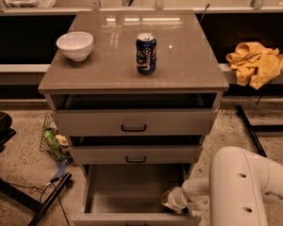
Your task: Open bottom drawer
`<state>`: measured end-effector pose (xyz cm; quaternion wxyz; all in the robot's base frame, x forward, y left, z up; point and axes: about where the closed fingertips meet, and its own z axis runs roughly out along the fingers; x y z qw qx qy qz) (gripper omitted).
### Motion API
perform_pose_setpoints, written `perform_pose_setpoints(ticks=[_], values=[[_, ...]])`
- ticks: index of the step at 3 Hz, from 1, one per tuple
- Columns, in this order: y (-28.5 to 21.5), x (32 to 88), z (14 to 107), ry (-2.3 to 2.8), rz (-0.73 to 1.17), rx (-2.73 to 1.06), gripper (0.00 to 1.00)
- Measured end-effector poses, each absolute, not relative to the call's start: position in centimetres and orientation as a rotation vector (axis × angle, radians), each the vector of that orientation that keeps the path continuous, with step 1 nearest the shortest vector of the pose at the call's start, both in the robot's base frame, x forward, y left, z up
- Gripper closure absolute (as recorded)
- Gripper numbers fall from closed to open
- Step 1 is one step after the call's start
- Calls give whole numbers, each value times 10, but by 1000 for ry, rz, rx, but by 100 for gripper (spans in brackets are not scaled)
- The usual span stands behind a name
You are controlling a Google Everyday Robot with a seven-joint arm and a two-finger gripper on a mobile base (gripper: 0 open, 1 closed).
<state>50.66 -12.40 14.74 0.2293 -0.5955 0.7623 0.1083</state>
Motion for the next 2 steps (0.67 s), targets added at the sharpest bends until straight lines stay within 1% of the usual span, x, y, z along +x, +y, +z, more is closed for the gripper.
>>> perform_pose_setpoints(ticks=[1, 2], values=[[-132, 476, 146, 2151, 306, -1640, 100], [-152, 426, 150, 2260, 300, -1609, 100]])
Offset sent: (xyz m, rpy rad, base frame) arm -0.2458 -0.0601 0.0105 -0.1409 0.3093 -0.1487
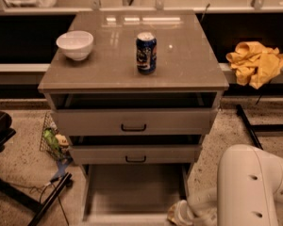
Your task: Open bottom drawer
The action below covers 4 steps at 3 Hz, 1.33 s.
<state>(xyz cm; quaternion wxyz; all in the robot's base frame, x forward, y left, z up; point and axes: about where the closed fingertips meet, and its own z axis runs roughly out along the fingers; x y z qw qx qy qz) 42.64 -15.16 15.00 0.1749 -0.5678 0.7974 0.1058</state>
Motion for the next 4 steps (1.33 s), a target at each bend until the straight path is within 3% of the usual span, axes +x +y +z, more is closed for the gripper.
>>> perform_pose_setpoints(ticks=[1, 2, 3, 4], values=[[-151, 428, 157, 2260, 301, -1609, 98], [-150, 427, 156, 2259, 303, -1610, 75], [-148, 426, 155, 2259, 307, -1611, 44], [-147, 426, 155, 2259, 310, -1612, 20]])
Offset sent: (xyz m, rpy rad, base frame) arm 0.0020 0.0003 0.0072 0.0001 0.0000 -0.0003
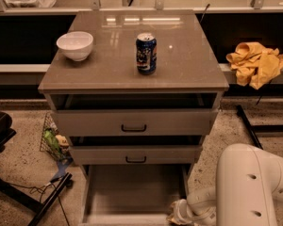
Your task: Open bottom drawer
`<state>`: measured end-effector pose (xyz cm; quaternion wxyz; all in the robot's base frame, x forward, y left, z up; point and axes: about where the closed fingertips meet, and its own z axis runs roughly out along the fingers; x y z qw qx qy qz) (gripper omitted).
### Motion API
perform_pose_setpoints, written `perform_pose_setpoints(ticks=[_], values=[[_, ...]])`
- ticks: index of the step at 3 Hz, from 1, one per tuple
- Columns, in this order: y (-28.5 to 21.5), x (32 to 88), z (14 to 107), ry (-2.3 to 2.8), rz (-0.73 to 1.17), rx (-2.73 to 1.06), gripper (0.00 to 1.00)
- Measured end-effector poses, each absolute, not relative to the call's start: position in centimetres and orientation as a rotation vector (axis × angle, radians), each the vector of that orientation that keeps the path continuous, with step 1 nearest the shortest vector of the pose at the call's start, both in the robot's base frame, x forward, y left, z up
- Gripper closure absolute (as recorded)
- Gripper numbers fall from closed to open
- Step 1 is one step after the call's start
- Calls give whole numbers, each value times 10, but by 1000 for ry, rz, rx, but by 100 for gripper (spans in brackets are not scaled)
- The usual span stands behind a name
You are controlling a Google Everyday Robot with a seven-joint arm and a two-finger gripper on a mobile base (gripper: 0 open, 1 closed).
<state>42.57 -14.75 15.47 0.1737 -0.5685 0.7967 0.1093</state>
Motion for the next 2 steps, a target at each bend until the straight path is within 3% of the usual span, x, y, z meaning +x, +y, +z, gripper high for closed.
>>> perform_pose_setpoints(ticks=[1, 2], values=[[-146, 425, 154, 2259, 313, -1613, 0], [-146, 425, 154, 2259, 313, -1613, 0]])
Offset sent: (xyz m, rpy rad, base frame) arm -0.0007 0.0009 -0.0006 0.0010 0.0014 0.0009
